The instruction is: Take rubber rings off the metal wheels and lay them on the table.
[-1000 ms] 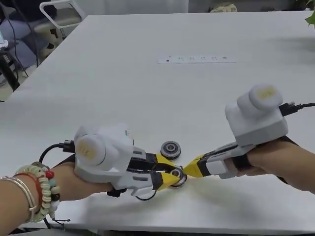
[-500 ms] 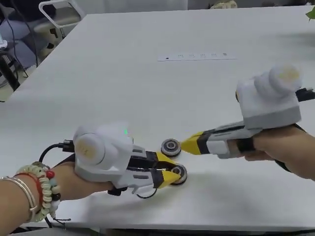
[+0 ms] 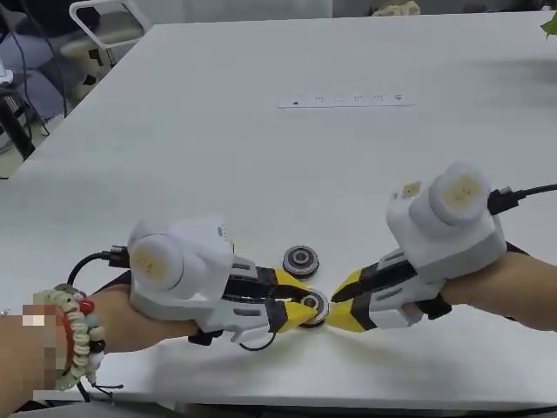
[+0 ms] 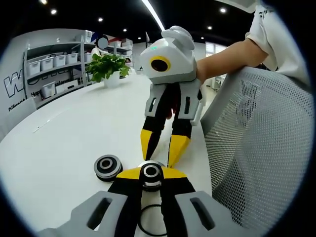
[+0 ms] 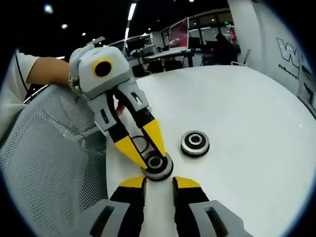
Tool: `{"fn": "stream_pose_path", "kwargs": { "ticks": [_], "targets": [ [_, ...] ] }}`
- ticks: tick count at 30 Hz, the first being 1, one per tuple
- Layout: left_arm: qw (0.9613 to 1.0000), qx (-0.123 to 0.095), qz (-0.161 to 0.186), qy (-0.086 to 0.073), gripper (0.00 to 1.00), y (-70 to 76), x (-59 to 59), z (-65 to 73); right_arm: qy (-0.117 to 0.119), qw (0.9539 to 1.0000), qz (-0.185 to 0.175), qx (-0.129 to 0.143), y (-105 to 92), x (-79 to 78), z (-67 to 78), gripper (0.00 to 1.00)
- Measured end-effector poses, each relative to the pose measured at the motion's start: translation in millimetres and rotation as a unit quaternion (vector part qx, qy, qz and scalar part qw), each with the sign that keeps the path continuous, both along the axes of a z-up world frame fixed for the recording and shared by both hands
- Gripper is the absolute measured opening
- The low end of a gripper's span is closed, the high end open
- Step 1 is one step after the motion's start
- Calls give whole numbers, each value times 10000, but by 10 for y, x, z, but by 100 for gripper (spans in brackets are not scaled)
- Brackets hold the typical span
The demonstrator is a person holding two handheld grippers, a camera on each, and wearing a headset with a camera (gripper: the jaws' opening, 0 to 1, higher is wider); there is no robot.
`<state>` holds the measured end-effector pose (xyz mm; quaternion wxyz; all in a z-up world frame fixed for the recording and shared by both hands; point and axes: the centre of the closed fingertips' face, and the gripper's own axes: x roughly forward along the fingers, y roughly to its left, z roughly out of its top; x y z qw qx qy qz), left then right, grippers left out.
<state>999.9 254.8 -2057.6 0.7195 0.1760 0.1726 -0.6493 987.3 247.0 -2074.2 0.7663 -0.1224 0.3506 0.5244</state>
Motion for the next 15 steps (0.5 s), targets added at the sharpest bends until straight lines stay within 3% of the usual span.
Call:
{"fn": "stream_pose_path", "kwargs": {
  "ticks": [3, 4, 5, 7, 15],
  "targets": [
    [10000, -3, 1, 1, 8, -1, 0, 0, -99, 9999, 78, -84, 53, 0, -40, 21],
    [10000, -3, 2, 2, 8, -1, 0, 0, -313, 9994, 67, -96, 61, 48, -31, 20],
    [10000, -2, 3, 0, 8, -2, 1, 0, -222, 9996, 117, -101, 83, 9, -41, 21],
    [10000, -1, 2, 0, 8, -2, 2, -1, -342, 9993, 101, -103, 94, 42, -29, 24],
    [10000, -1, 1, 1, 8, -6, 4, -2, -378, 9990, 201, -111, 110, 48, -31, 22]
  ]
}}
